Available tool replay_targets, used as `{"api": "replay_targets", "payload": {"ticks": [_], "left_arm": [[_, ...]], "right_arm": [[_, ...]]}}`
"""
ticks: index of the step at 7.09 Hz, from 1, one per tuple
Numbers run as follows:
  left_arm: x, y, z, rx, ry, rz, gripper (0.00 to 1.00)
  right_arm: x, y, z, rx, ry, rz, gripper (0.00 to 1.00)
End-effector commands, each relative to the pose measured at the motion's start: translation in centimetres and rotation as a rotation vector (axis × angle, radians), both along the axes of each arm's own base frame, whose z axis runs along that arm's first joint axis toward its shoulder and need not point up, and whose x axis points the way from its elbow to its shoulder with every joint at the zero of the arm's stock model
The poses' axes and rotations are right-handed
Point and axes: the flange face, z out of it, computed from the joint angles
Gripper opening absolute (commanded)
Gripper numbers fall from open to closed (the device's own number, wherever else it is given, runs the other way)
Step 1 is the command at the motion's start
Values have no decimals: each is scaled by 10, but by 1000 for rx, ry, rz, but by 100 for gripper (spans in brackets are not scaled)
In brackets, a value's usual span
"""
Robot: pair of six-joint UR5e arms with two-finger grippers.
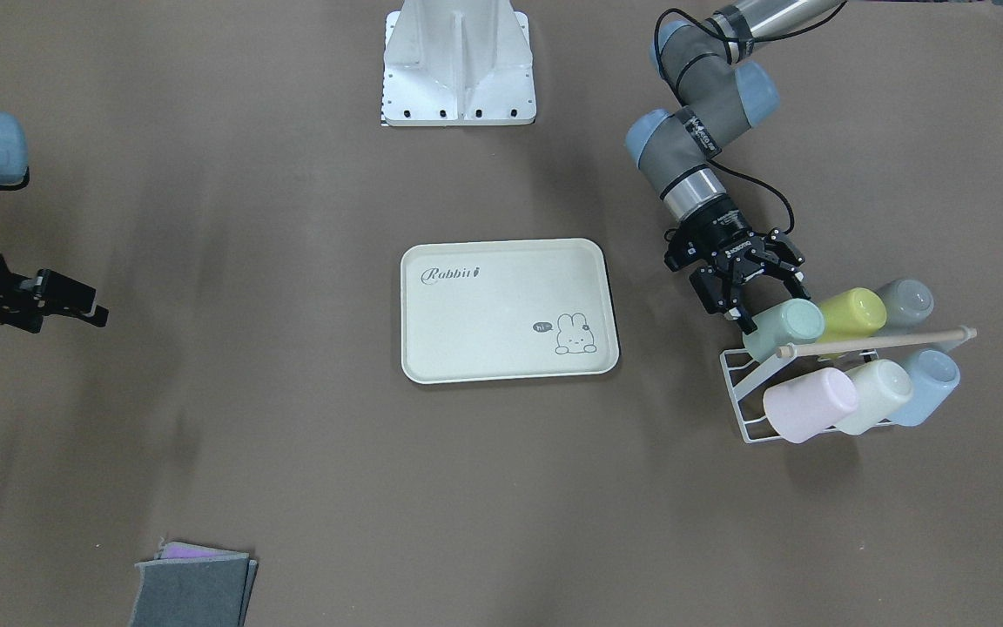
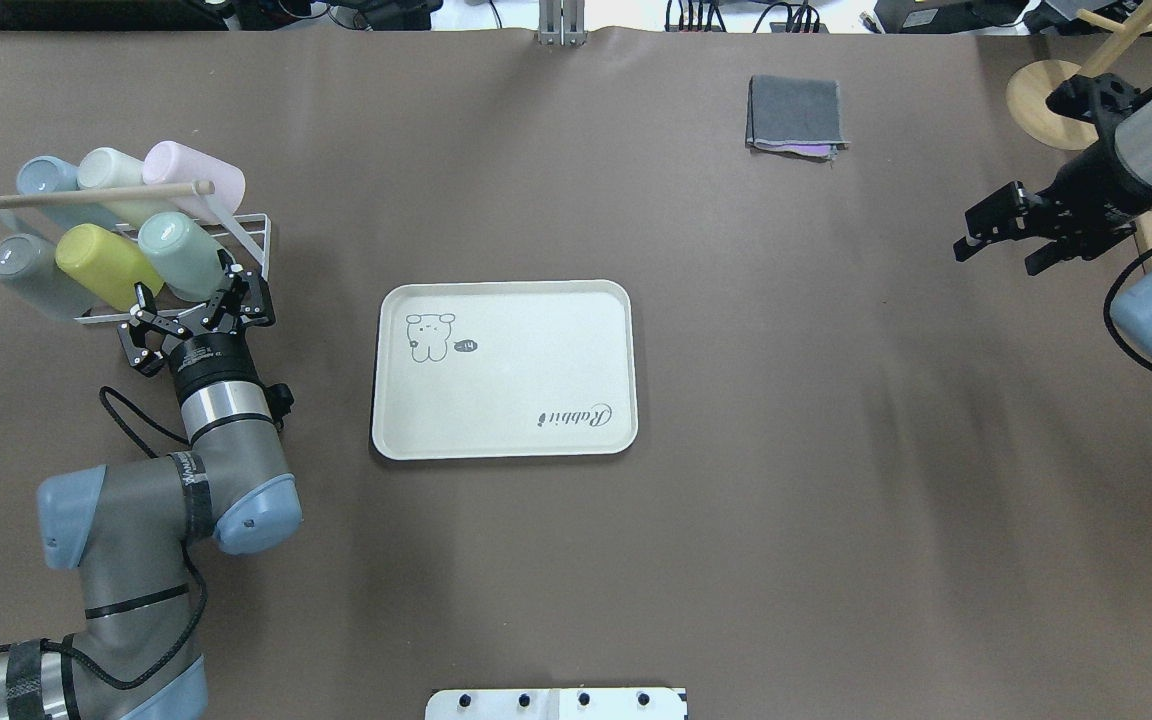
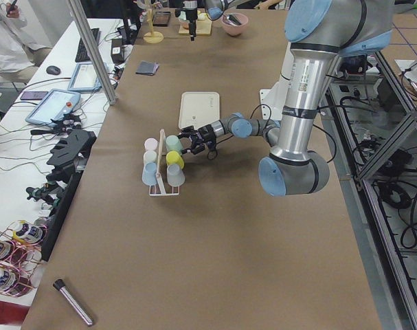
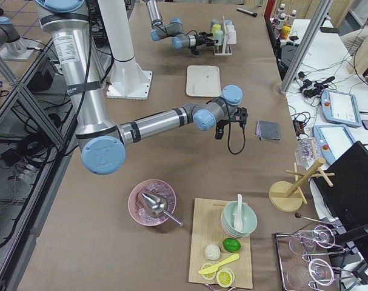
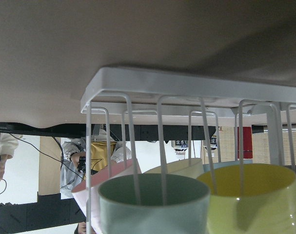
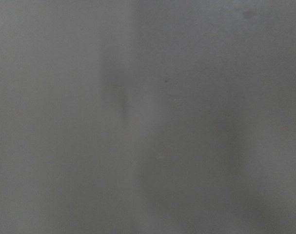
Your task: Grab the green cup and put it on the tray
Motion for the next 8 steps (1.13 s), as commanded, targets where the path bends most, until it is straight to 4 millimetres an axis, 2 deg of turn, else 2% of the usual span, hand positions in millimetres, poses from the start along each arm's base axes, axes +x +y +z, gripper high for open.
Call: {"api": "replay_targets", "payload": {"ticks": [1, 2, 3, 4, 5, 7, 8], "left_arm": [[-4, -5, 0, 1, 2, -10, 96], [-7, -8, -1, 3, 3, -17, 89], [-9, -10, -1, 3, 3, -21, 59], [-10, -11, -1, 2, 0, -23, 35], [-11, -11, -3, 3, 3, -23, 22], [-13, -11, -11, -2, -21, -3, 19], [-29, -18, -32, -5, -51, 5, 19]], "right_arm": [[47, 21, 45, 8, 38, 19, 100], [64, 40, 57, 2, 48, 27, 100], [82, 60, 77, 0, 62, 25, 100], [109, 85, 98, 25, 98, 26, 100], [132, 102, 113, 27, 123, 26, 100], [164, 110, 128, -8, 151, 43, 100], [181, 116, 132, -26, 183, 54, 100]]}}
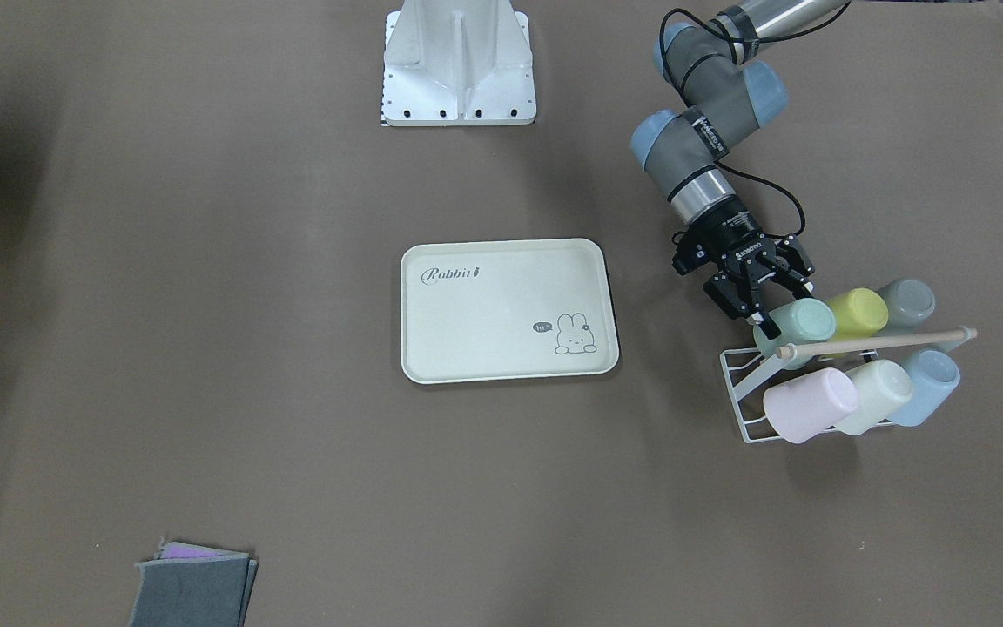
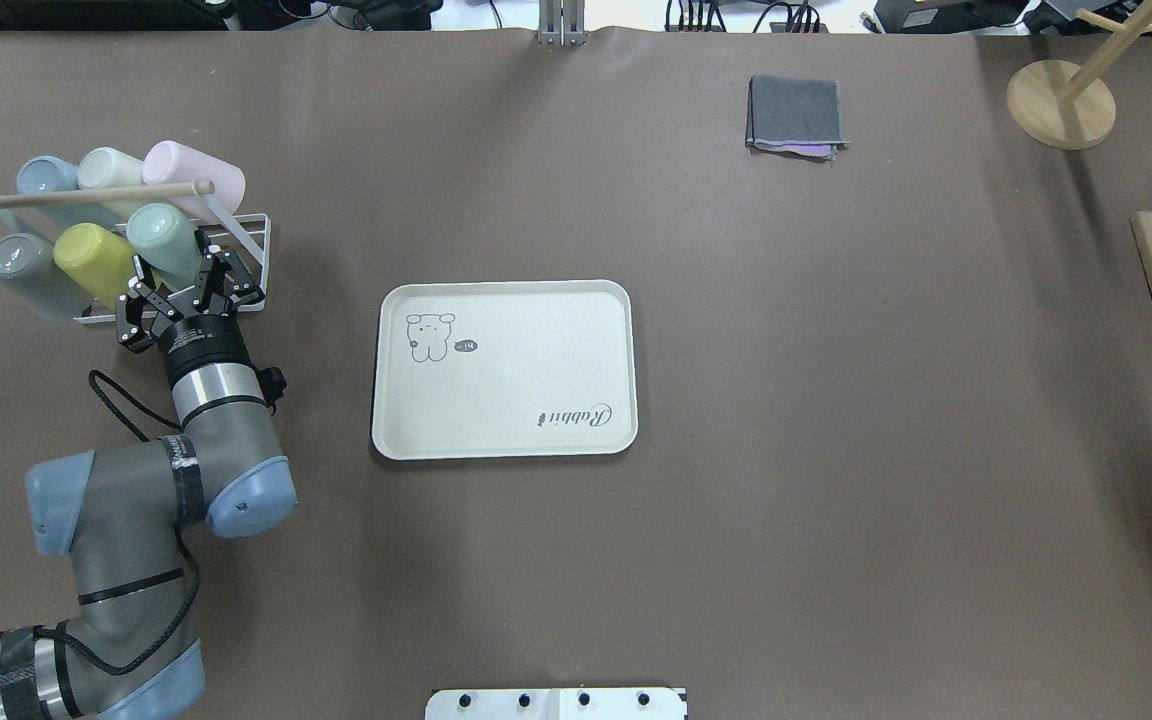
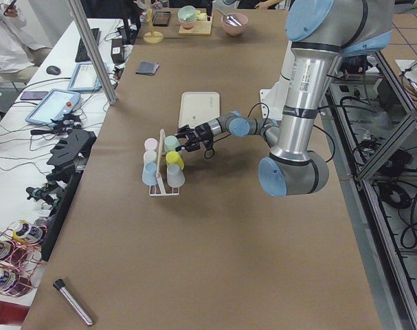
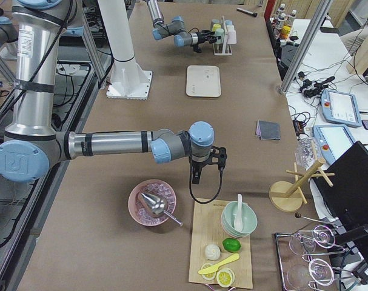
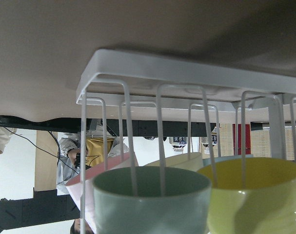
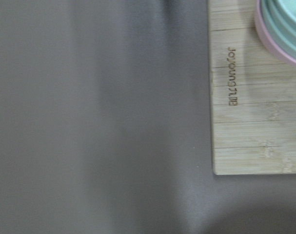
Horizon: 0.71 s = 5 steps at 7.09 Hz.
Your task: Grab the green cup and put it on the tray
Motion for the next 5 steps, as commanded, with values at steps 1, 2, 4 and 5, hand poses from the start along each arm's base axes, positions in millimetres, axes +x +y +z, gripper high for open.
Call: {"api": "replay_targets", "payload": {"ticks": [1, 2, 4, 5], "left_arm": [[-29, -9, -40, 4, -19, 11, 19], [-34, -11, -50, 19, -2, 13, 19], [-55, -19, -76, 72, 19, 25, 19], [-74, -25, -94, 104, 48, 23, 19]], "right_arm": [[30, 24, 6, -33, 97, 13, 100], [39, 32, 11, -22, 102, -2, 100], [61, 57, 25, -58, 89, 23, 100], [64, 58, 26, -79, 83, 31, 100]]}}
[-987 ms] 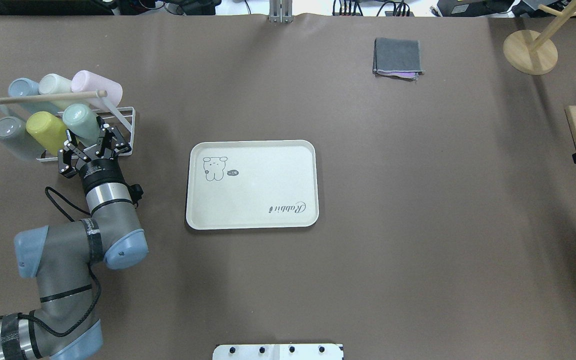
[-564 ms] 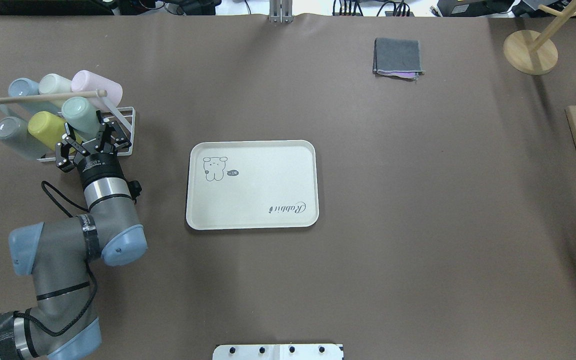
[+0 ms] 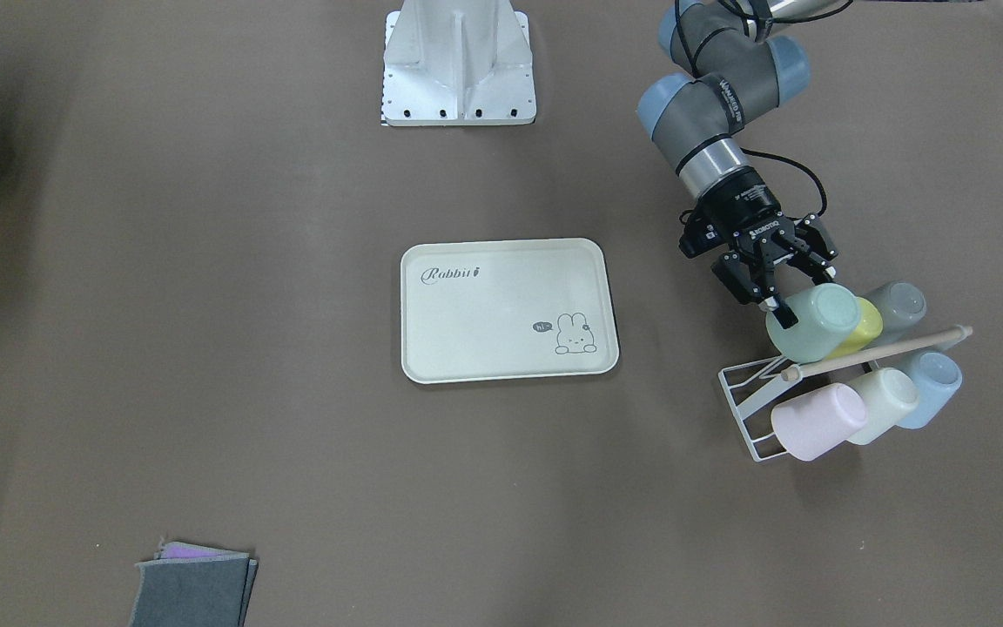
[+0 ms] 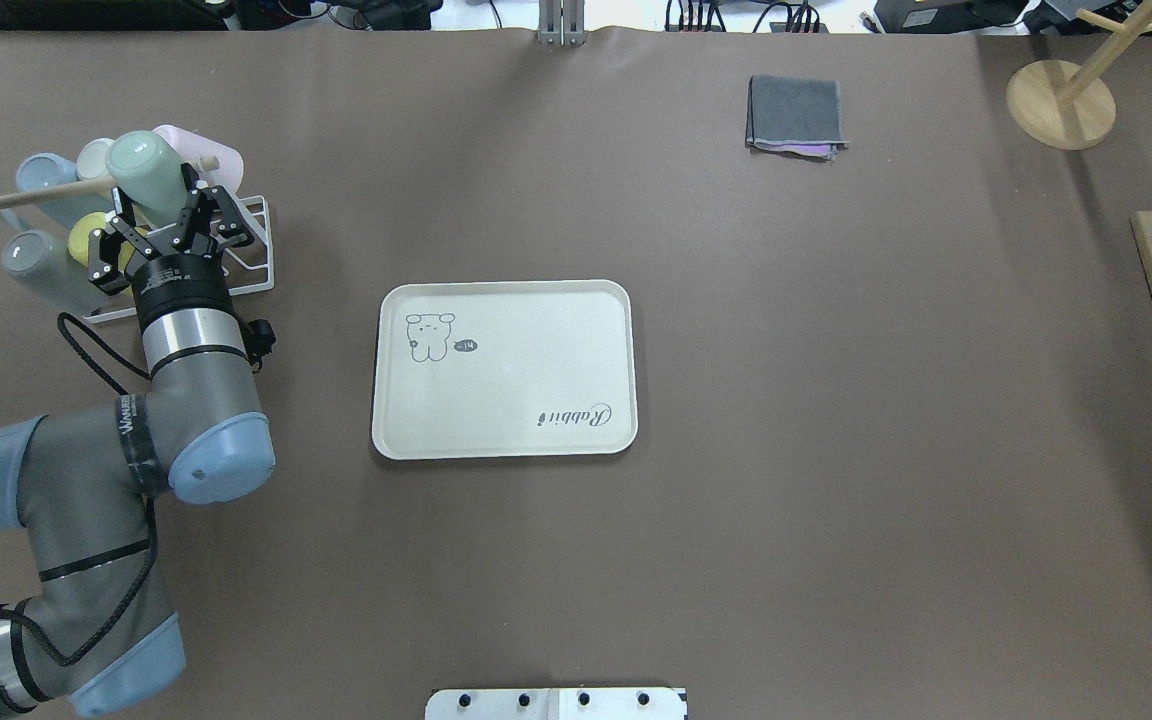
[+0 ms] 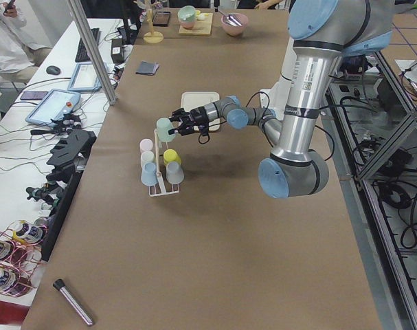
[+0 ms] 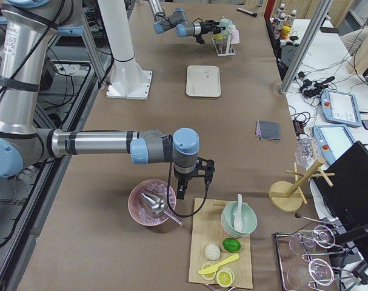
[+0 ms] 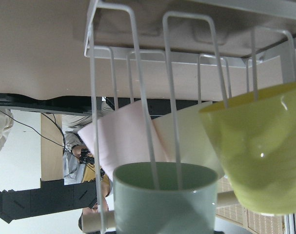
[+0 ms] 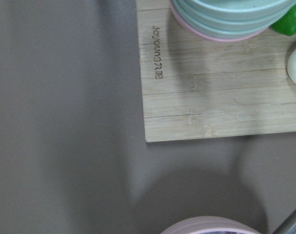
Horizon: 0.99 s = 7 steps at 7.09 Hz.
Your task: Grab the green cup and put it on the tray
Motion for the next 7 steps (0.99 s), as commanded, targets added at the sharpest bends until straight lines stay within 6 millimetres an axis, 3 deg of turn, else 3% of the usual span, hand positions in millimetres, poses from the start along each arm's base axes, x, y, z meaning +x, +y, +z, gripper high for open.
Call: {"api": "replay_targets", "payload": {"ticks": [1, 2, 4, 6, 7], "left_arm": [[-41, -3, -33, 68, 41, 16, 19], [-59, -4, -54, 126, 83, 27, 19], [-73, 3, -69, 281, 303, 77, 19], [-60, 2, -65, 313, 616, 152, 19], [-50, 2, -68, 290, 879, 160, 19]], "right_arm": [[8, 8, 3, -26, -19, 18, 100], [8, 7, 2, -26, -24, 18, 100], [8, 8, 5, -32, -23, 18, 100], [7, 3, 9, -34, -23, 15, 100], [8, 7, 12, -40, -24, 15, 100]]}}
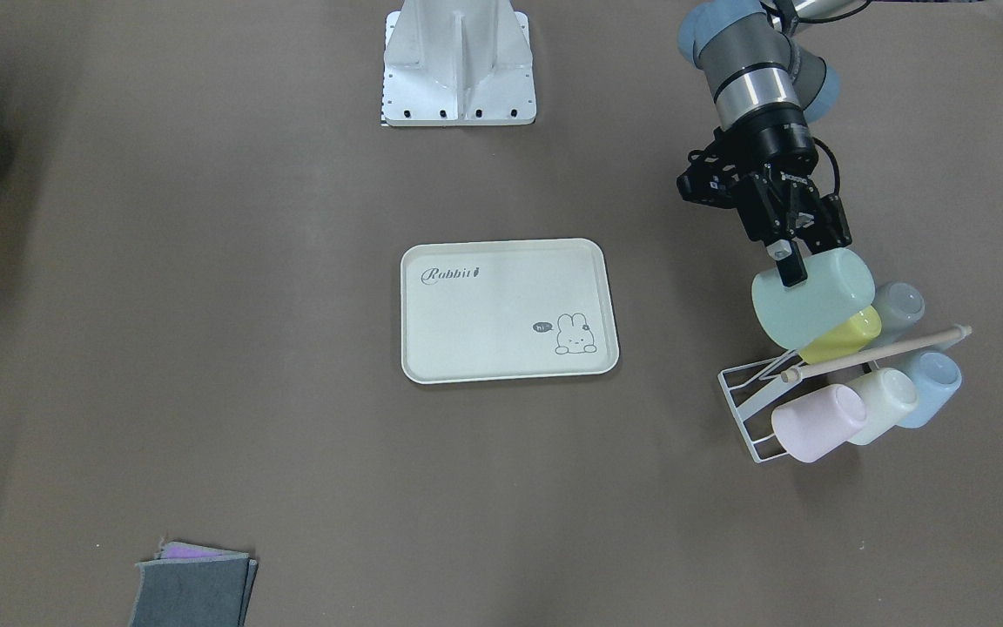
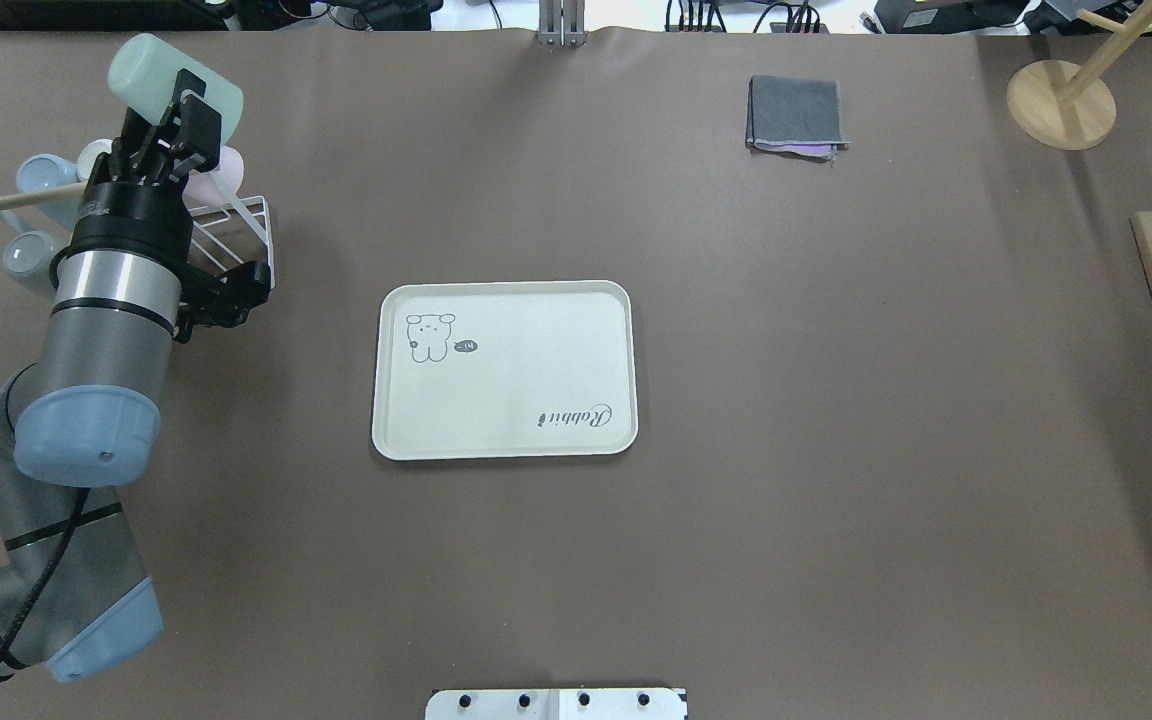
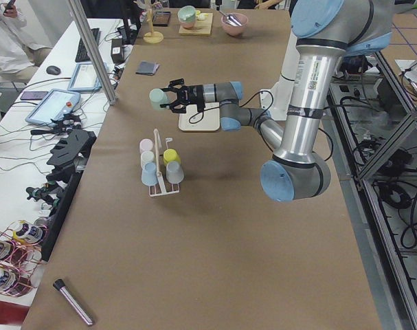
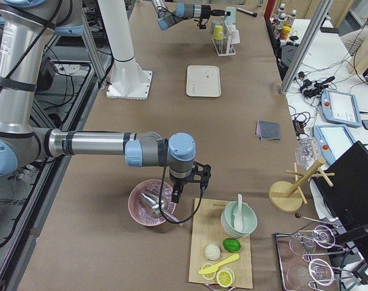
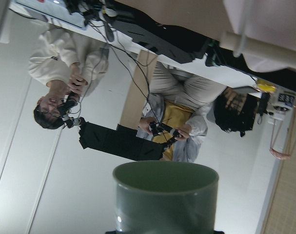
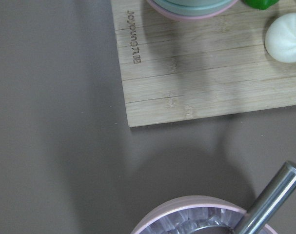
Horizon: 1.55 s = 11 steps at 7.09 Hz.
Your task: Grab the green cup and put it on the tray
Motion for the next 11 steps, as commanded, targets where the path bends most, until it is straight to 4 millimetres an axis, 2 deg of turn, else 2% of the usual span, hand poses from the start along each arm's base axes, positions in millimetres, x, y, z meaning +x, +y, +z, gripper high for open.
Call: {"api": "replay_targets", "payload": {"ticks": [1, 3, 4, 5, 6, 8, 9, 10, 11], "left_arm": [[24, 2, 1, -86, 555, 157, 19], [65, 4, 9, -353, 1068, 306, 15], [85, 4, 3, -496, 1255, 361, 14], [86, -1, -13, -597, 1372, 420, 13], [93, -2, -14, -674, 1468, 484, 12], [141, -18, -20, -763, 1693, 593, 10], [156, -24, -20, -774, 1761, 619, 8], [173, -5, -20, -831, 1844, 657, 7], [193, 19, -4, -904, 1933, 710, 6]], "right_arm": [[0, 2, 5, 5, -3, -15, 100], [0, 2, 7, 17, -1, -32, 100], [1, 3, 9, 15, 3, -33, 100], [2, 4, 13, 29, 3, -54, 100], [4, 5, 18, 38, -1, -66, 100], [5, 6, 19, 36, 2, -66, 100], [5, 7, 20, 35, 7, -66, 100], [6, 7, 23, 30, 10, -66, 100], [8, 11, 28, 23, 10, -62, 100]]}}
